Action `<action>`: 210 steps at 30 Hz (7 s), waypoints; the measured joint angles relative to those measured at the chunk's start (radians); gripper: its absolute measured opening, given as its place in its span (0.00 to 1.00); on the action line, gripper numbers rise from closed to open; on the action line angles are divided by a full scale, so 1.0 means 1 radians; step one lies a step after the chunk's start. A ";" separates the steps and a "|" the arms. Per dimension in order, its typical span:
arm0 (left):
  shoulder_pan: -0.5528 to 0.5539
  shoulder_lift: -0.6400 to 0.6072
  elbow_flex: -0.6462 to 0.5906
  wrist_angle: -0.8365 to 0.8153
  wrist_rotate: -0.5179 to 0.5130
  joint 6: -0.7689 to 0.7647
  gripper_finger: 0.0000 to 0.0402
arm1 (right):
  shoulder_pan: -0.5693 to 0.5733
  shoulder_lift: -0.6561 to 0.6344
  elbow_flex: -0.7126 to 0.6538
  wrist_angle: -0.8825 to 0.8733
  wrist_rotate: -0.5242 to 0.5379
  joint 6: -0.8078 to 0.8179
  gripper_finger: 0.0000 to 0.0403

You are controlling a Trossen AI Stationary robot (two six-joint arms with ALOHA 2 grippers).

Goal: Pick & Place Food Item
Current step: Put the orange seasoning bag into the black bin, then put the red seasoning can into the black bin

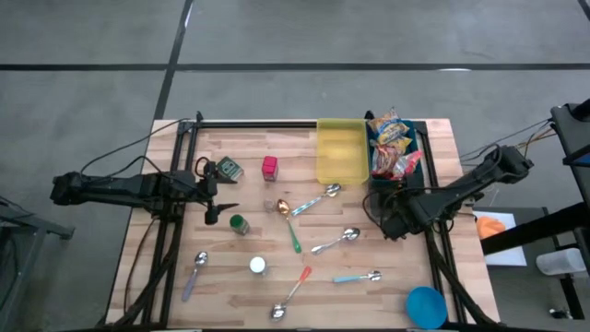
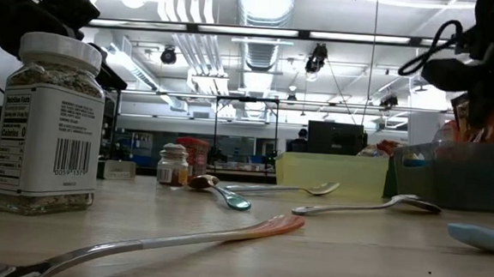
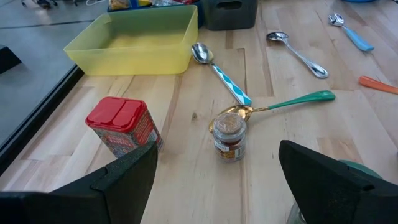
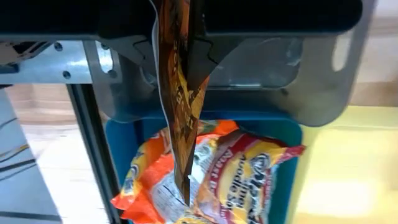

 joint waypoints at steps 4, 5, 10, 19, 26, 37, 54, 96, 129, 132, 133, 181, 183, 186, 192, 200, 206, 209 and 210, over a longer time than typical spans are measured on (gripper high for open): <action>0.000 0.000 0.000 0.000 0.000 0.000 0.85 | 0.005 0.045 -0.018 0.002 -0.011 0.046 0.04; 0.000 0.000 0.000 0.000 0.000 0.000 0.85 | 0.009 0.055 -0.023 0.002 -0.011 0.064 0.04; 0.000 0.000 0.000 0.000 0.000 0.000 0.85 | 0.011 0.123 -0.036 0.023 -0.003 0.091 0.04; 0.000 0.000 0.000 0.000 0.000 0.000 0.85 | 0.011 0.209 -0.034 0.054 -0.003 0.086 0.04; 0.000 0.000 0.000 0.000 0.000 0.000 0.85 | 0.011 0.207 -0.034 0.064 -0.001 0.077 0.12; 0.000 0.000 0.000 0.000 0.000 0.000 0.85 | 0.015 0.196 -0.044 0.059 -0.003 0.076 0.31; 0.000 0.000 0.000 0.000 0.000 0.000 0.85 | 0.015 0.075 0.047 0.001 -0.005 0.015 0.32; 0.000 0.000 0.000 0.000 0.000 0.000 0.85 | -0.002 0.148 0.471 0.266 0.550 -0.919 0.32; 0.000 0.000 0.000 0.000 0.000 0.000 0.85 | -0.395 0.166 0.466 1.180 -0.288 -2.329 0.32; 0.000 0.000 0.000 0.000 0.000 0.000 0.85 | -0.461 0.183 0.466 1.206 -0.438 -2.432 0.32; 0.000 0.000 0.000 0.000 0.000 0.000 0.85 | -0.480 0.191 0.466 1.216 -0.491 -2.463 0.32; 0.000 0.000 0.000 -0.025 0.000 0.000 0.85 | -0.738 0.446 0.613 1.222 -0.853 -2.972 0.86; 0.000 0.000 0.000 -0.025 0.000 0.000 0.85 | -0.739 0.457 0.613 1.229 -0.872 -2.999 0.86; 0.000 0.000 0.000 -0.025 0.000 0.000 0.85 | -0.744 0.476 0.619 1.238 -0.878 -3.118 0.86; 0.000 0.000 0.000 -0.025 0.000 0.000 0.85 | -0.755 0.565 0.761 1.119 -0.925 -3.145 0.86; 0.000 0.000 0.000 -0.031 0.000 0.000 0.85 | -0.781 0.763 1.074 0.872 -0.973 -3.206 0.86; 0.000 0.000 0.000 -0.033 0.000 0.000 0.85 | -0.789 0.899 1.263 0.804 -0.973 -3.230 0.86; 0.000 0.000 0.000 -0.035 0.000 0.000 0.85 | -0.792 0.952 1.338 0.755 -0.974 -3.197 0.86; 0.000 0.000 0.000 -0.036 0.000 0.000 0.85 | -0.792 0.971 1.362 0.734 -0.978 -3.193 0.86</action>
